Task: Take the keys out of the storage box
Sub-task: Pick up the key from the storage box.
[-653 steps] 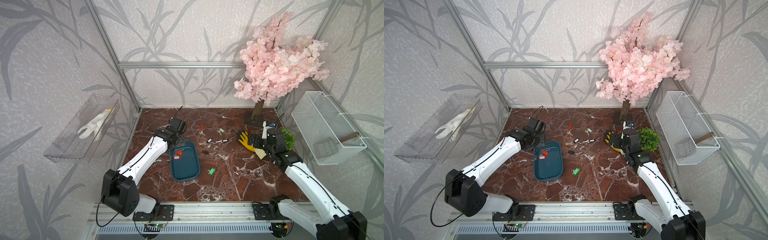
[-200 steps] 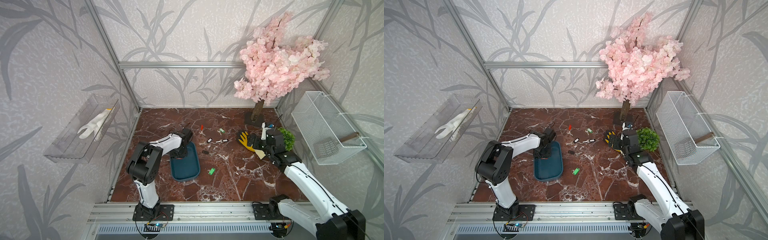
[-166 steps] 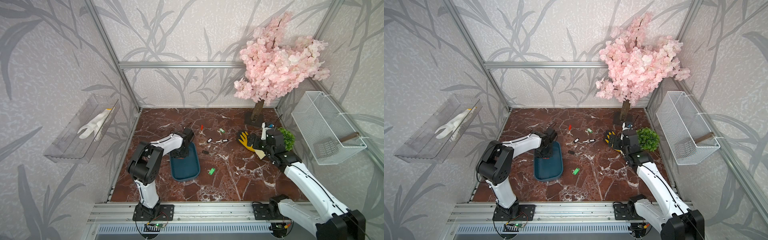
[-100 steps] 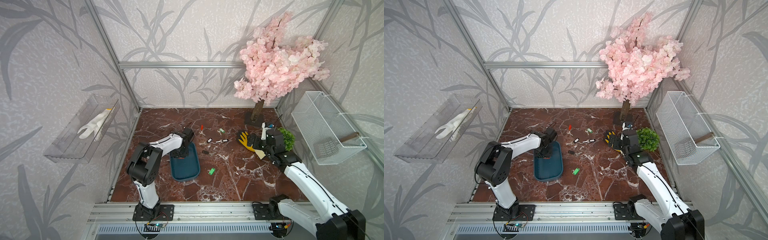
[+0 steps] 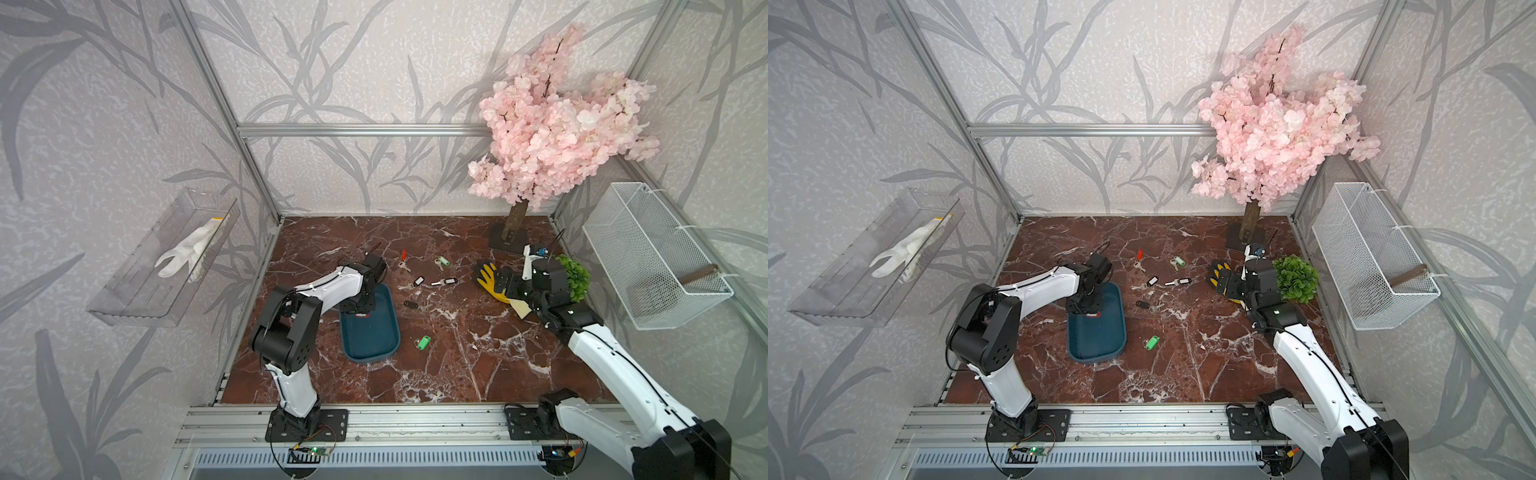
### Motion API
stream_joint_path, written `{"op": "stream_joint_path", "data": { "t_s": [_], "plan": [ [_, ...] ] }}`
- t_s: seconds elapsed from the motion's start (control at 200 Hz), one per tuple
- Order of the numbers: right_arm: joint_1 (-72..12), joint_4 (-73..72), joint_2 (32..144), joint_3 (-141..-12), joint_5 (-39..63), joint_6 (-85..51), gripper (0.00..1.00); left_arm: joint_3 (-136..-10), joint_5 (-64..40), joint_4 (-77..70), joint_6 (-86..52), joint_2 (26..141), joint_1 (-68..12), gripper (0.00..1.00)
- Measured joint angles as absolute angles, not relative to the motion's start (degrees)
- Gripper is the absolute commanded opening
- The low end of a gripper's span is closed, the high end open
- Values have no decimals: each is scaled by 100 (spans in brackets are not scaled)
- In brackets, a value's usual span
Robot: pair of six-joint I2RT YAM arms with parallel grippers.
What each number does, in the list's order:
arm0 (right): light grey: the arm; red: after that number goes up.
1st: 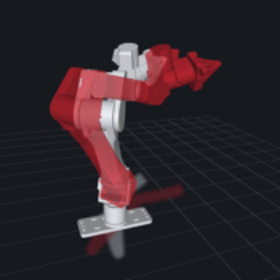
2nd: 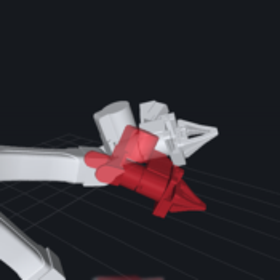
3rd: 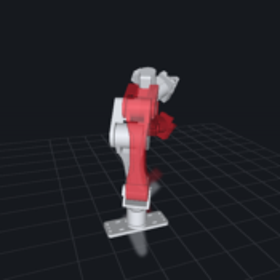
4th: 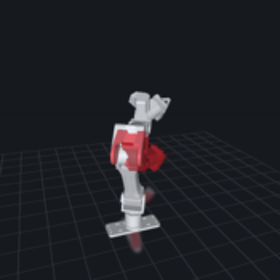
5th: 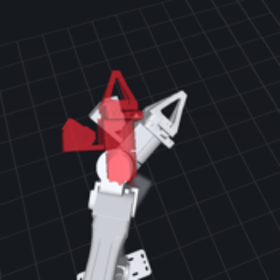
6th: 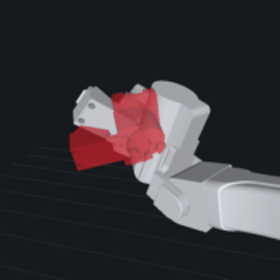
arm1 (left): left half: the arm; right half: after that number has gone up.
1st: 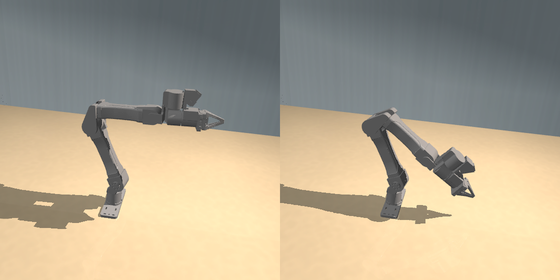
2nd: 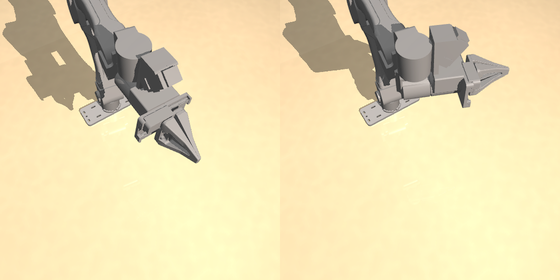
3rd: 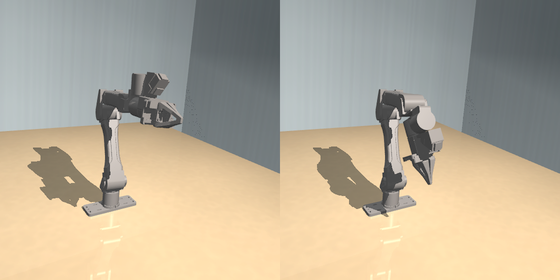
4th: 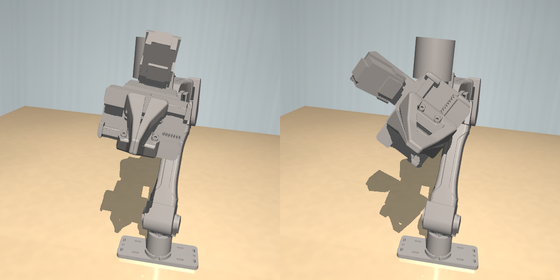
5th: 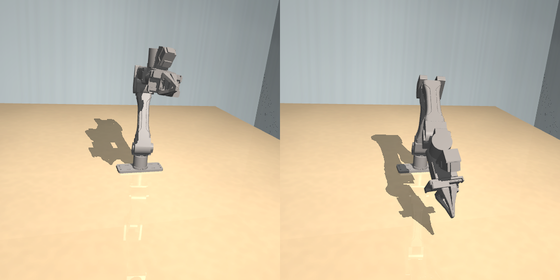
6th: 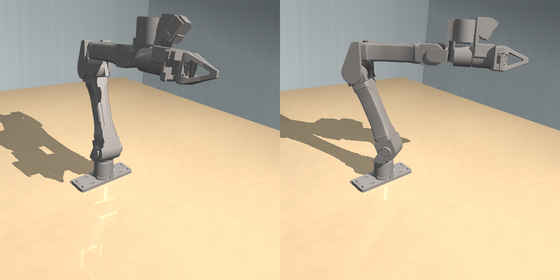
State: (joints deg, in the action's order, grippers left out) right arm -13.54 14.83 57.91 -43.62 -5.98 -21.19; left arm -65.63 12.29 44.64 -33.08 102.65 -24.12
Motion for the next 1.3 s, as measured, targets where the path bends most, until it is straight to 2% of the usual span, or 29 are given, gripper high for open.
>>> {"op": "stream_joint_path", "data": {
  "t_s": [0.165, 0.575, 0.825, 1.155, 1.305],
  "plan": [
    [-1354, 1483, 5791, -4362, -598, -2119, 99, -6563, 1225, 4412, -3312, 10374, -2364, 26],
    [-1354, 1483, 5791, -4362, -598, -2119, 99, -6563, 1256, 4322, -3293, 10447, -2320, 0],
    [-1354, 1483, 5791, -4362, -602, -2117, 99, -6460, 1286, 4329, -3301, 10173, -2318, 0],
    [-1354, 1483, 5791, -4362, -637, -2112, 99, -6139, 1441, 4508, -3273, 8460, -2399, 0],
    [-1354, 1483, 5749, -4362, -657, -2117, 99, -6160, 1452, 4482, -3100, 7929, -2694, 0]
  ]
}}
